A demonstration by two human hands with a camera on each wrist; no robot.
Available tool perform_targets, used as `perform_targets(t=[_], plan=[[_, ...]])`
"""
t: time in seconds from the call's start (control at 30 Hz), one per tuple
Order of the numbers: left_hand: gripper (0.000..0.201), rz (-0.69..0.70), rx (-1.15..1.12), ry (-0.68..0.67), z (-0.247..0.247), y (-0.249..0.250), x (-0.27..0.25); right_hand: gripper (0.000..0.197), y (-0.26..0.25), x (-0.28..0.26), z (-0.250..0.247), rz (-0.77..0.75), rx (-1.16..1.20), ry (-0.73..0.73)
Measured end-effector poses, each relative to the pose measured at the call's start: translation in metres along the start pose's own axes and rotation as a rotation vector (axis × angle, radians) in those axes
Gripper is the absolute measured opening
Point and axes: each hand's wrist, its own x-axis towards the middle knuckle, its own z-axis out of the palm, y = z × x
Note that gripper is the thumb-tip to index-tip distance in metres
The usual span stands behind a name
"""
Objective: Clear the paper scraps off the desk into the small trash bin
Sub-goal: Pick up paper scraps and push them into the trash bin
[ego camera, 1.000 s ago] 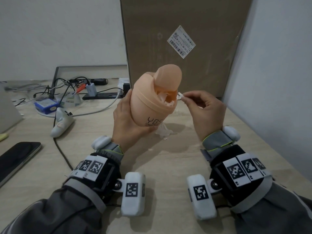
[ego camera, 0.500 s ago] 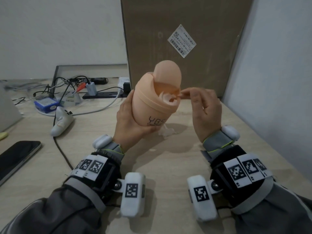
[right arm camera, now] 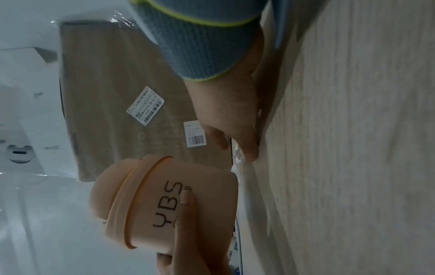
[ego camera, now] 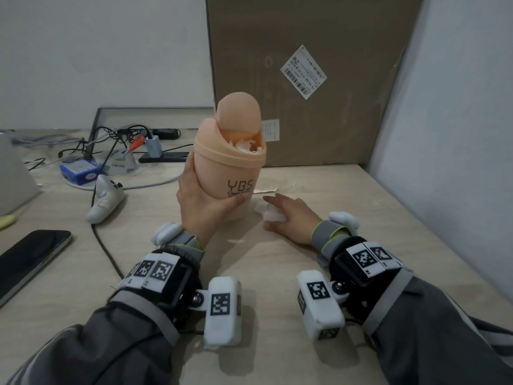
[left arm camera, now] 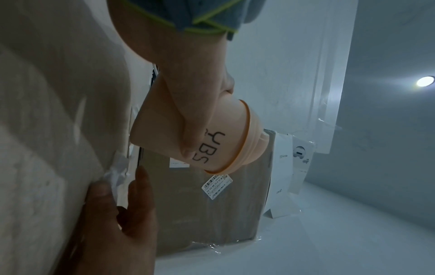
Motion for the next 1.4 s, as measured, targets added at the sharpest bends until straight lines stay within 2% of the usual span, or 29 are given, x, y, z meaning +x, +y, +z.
perform_targets(t=[0.2,0.33,0.47,0.6,0.8,1.07,1.23,1.4], plan=[[0.135,-0.001,0.000,-0.002,-0.001,0.001,-0.002,0.049,-0.007,-0.001,-0.003,-0.030,0.180,0.008],[0.134,-0.008,0.014,0.001,-0.001,0.000,-0.001,0.025,-0.006,-0.002,-0.005,-0.036,0.145,0.128],[0.133,-0.011,0.025,0.011,-0.004,-0.001,0.000,0.013,-0.005,-0.007,-0.008,-0.024,0.125,0.181],[0.135,-0.024,0.060,0.016,-0.007,-0.001,-0.001,0.010,0.000,-0.011,-0.010,0.045,0.119,0.283],[0.138,0.008,0.126,0.006,-0.009,0.006,-0.004,0.006,0.004,-0.016,-0.025,0.083,0.338,0.637],[0.137,0.121,0.207,-0.125,-0.007,0.019,-0.012,0.008,-0.008,-0.030,-0.044,-0.068,0.541,0.977],[0.136,0.161,0.216,-0.213,-0.005,0.023,-0.015,0.010,-0.018,-0.034,-0.049,-0.185,0.551,1.063],[0.133,0.223,0.188,-0.290,-0.003,0.026,-0.019,0.010,-0.022,-0.035,-0.047,-0.207,0.544,0.990]])
